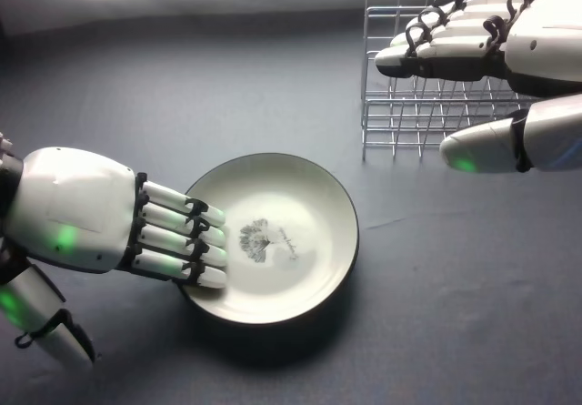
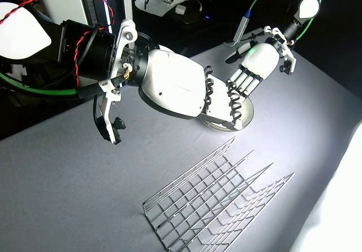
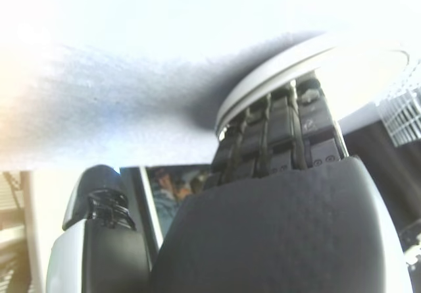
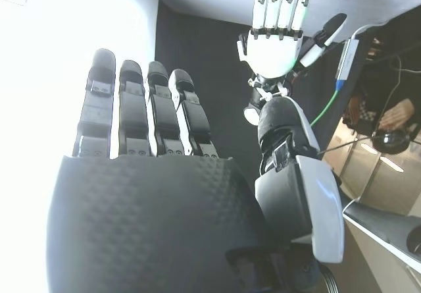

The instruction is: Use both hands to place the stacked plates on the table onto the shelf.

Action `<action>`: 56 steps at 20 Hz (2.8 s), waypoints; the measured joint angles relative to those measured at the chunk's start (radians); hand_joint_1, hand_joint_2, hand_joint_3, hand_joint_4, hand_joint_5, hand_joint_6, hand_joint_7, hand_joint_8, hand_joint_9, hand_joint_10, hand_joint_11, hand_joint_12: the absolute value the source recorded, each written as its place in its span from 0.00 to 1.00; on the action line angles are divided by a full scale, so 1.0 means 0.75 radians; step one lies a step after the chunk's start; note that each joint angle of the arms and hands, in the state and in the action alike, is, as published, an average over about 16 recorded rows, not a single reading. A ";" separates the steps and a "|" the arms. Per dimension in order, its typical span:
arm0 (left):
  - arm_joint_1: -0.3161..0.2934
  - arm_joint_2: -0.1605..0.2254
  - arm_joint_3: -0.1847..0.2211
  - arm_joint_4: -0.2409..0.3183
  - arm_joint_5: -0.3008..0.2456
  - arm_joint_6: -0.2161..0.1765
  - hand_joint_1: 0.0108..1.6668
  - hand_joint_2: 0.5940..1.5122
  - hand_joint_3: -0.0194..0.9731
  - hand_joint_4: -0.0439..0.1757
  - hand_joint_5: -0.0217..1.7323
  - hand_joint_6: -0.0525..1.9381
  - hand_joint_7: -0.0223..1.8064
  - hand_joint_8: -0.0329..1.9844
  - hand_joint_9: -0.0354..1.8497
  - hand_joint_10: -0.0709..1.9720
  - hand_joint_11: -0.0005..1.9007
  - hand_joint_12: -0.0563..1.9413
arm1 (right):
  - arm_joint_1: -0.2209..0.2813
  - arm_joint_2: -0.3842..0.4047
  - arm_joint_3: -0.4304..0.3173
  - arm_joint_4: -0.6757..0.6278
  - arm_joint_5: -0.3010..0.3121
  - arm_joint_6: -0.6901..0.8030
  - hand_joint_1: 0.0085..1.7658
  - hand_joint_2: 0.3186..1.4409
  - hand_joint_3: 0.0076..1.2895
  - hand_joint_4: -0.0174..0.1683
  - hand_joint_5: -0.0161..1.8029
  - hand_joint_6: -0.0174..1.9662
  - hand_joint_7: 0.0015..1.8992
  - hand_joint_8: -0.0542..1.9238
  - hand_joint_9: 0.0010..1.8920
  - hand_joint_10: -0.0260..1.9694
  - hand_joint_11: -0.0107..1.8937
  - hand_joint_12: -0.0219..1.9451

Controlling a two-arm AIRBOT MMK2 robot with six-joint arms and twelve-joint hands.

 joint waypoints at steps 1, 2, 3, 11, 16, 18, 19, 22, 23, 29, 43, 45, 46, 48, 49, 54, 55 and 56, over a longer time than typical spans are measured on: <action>0.007 -0.004 0.002 -0.008 0.001 0.003 0.00 0.54 0.03 0.16 0.01 0.01 0.01 0.02 0.03 0.04 0.01 0.03 | -0.003 0.000 0.000 -0.001 0.002 0.000 0.01 0.90 0.00 0.08 0.07 0.02 0.05 0.03 0.04 0.02 0.02 0.15; 0.015 -0.008 0.003 -0.016 0.002 0.006 0.00 0.54 0.03 0.16 0.01 0.01 0.01 0.02 0.02 0.04 0.01 0.03 | -0.006 0.000 0.000 -0.003 0.005 -0.001 0.01 0.90 0.00 0.08 0.07 0.02 0.05 0.03 0.04 0.02 0.02 0.15; 0.022 -0.012 0.004 -0.024 0.003 0.008 0.00 0.54 0.03 0.16 0.01 0.01 0.01 0.01 0.02 0.04 0.01 0.03 | -0.010 0.000 0.000 -0.004 0.009 -0.001 0.01 0.91 0.00 0.08 0.07 0.02 0.05 0.03 0.04 0.02 0.02 0.15; 0.062 -0.052 -0.017 -0.107 0.029 0.018 0.00 0.54 0.03 0.16 0.01 0.01 0.01 0.01 0.02 0.03 0.01 0.03 | -0.055 -0.003 0.001 -0.019 0.056 -0.002 0.01 0.91 0.00 0.08 0.07 0.02 0.06 0.03 0.04 0.02 0.02 0.16; 0.073 -0.079 -0.040 -0.161 0.053 0.023 0.00 0.54 0.03 0.16 0.01 0.01 0.01 0.01 0.01 0.03 0.01 0.02 | -0.096 -0.019 0.025 -0.042 0.122 -0.003 0.01 0.92 0.00 0.08 0.07 0.02 0.06 0.03 0.04 0.02 0.02 0.17; 0.074 -0.088 -0.051 -0.178 0.063 0.025 0.00 0.54 0.03 0.17 0.01 0.01 0.01 0.01 0.01 0.03 0.01 0.02 | -0.115 -0.031 0.045 -0.054 0.160 -0.004 0.01 0.92 0.00 0.08 0.07 0.02 0.06 0.03 0.04 0.02 0.02 0.18; 0.074 -0.093 -0.056 -0.186 0.067 0.026 0.00 0.54 0.03 0.17 0.01 0.01 0.01 0.01 0.01 0.03 0.01 0.02 | -0.126 -0.039 0.058 -0.062 0.182 -0.004 0.01 0.92 0.00 0.08 0.07 0.02 0.06 0.03 0.04 0.02 0.02 0.18; 0.073 -0.105 -0.069 -0.209 0.081 0.028 0.00 0.54 0.03 0.17 0.01 0.01 0.01 0.01 0.01 0.03 0.01 0.02 | -0.159 -0.066 0.104 -0.086 0.258 -0.004 0.01 0.91 0.00 0.09 0.06 0.02 0.06 0.03 0.04 0.02 0.02 0.19; 0.073 -0.108 -0.073 -0.215 0.084 0.029 0.00 0.54 0.03 0.17 0.01 0.01 0.01 0.01 0.01 0.02 0.01 0.02 | -0.169 -0.076 0.122 -0.094 0.286 -0.004 0.01 0.91 0.00 0.09 0.06 0.02 0.06 0.03 0.04 0.02 0.02 0.19; 0.070 -0.114 -0.093 -0.236 0.096 0.030 0.00 0.53 0.03 0.17 0.01 0.01 0.01 0.01 0.01 0.02 0.01 0.02 | -0.222 -0.136 0.228 -0.136 0.441 -0.002 0.01 0.91 0.00 0.09 0.06 0.02 0.06 0.03 0.05 0.02 0.02 0.20; 0.067 -0.124 -0.148 -0.266 0.095 0.023 0.00 0.53 0.03 0.17 0.02 0.02 0.01 0.01 0.02 0.03 0.01 0.02 | -0.250 -0.184 0.289 -0.172 0.565 -0.003 0.17 0.80 0.00 0.09 0.06 0.02 0.05 0.03 0.04 0.02 0.02 0.18; 0.066 -0.129 -0.149 -0.271 0.088 0.019 0.00 0.53 0.03 0.17 0.02 0.02 0.01 0.01 0.02 0.03 0.01 0.02 | -0.250 -0.184 0.286 -0.176 0.568 -0.003 0.23 0.74 0.00 0.09 0.05 0.02 0.04 0.03 0.03 0.02 0.02 0.18; 0.066 -0.132 -0.148 -0.274 0.084 0.016 0.00 0.53 0.03 0.17 0.02 0.02 0.01 0.01 0.02 0.03 0.01 0.01 | -0.250 -0.184 0.284 -0.178 0.569 -0.004 0.26 0.72 0.00 0.09 0.05 0.02 0.04 0.03 0.03 0.02 0.02 0.18; 0.064 -0.137 -0.143 -0.277 0.076 0.011 0.00 0.53 0.03 0.18 0.02 0.02 0.01 0.01 0.02 0.03 0.01 0.01 | -0.250 -0.184 0.280 -0.181 0.572 -0.004 0.33 0.66 0.00 0.09 0.04 0.02 0.03 0.03 0.02 0.02 0.02 0.19; 0.062 -0.139 -0.140 -0.278 0.072 0.009 0.00 0.53 0.03 0.18 0.02 0.02 0.02 0.01 0.02 0.03 0.01 0.01 | -0.250 -0.184 0.279 -0.183 0.573 -0.004 0.36 0.63 0.00 0.08 0.04 0.02 0.03 0.03 0.02 0.02 0.02 0.19; 0.053 -0.140 -0.113 -0.282 0.058 -0.009 0.00 0.54 0.03 0.19 0.03 0.02 0.02 0.01 0.02 0.03 0.01 0.02 | -0.250 -0.184 0.272 -0.186 0.579 -0.005 0.48 0.52 0.00 0.08 0.03 0.02 0.02 0.03 0.02 0.02 0.02 0.21; 0.051 -0.137 -0.108 -0.284 0.057 -0.014 0.00 0.54 0.03 0.19 0.03 0.02 0.02 0.01 0.02 0.03 0.01 0.02 | -0.250 -0.184 0.272 -0.187 0.579 -0.005 0.49 0.50 0.00 0.08 0.03 0.02 0.01 0.03 0.02 0.02 0.02 0.21; 0.049 -0.135 -0.102 -0.285 0.056 -0.019 0.00 0.54 0.03 0.19 0.03 0.02 0.02 0.01 0.02 0.03 0.01 0.02 | -0.250 -0.184 0.271 -0.188 0.580 -0.005 0.51 0.48 0.00 0.08 0.02 0.02 0.01 0.03 0.01 0.02 0.02 0.21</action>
